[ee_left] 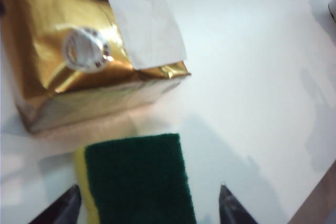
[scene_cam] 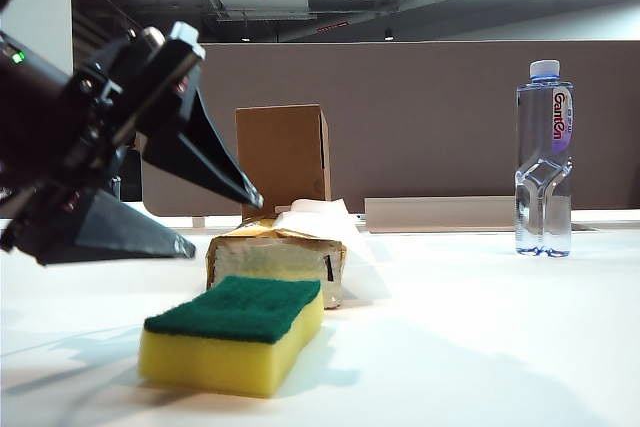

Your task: Move the sponge from left to right to wipe the table, avoiding obstacles on the table, and finally reaching the bottle of mineral water.

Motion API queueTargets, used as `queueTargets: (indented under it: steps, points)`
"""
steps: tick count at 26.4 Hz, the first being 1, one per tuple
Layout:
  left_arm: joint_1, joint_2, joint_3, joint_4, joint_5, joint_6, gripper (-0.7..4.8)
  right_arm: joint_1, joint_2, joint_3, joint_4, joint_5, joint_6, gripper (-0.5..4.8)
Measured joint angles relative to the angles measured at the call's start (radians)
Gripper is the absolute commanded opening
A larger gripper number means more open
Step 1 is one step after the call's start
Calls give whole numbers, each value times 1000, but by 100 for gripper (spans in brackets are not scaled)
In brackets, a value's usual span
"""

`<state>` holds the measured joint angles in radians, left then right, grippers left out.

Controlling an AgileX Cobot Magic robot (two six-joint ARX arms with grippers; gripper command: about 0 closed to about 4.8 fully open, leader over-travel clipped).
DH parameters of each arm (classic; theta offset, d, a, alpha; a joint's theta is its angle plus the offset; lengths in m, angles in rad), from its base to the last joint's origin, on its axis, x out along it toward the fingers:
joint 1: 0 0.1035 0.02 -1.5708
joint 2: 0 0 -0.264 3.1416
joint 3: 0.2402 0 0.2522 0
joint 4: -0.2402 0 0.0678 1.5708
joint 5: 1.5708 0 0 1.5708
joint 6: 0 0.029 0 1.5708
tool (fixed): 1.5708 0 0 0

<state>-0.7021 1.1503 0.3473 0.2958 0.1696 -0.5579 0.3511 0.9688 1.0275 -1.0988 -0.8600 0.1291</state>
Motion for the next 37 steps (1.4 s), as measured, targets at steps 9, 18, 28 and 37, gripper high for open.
queueTargets:
  steps: [9,18,28,37]
  points:
    - [138,-225,101,-213,-14,119,338,0,-1,-50,2,0,6,298]
    - [293,-277,225,-461,-13,331,342,0,-1,-109,156,31,100,298]
    - [589,-280,236,-555,161,407,342,0,0,-126,233,56,175,327]
    - [617,-283,360,-738,186,573,342,72,2,-274,430,63,352,338]
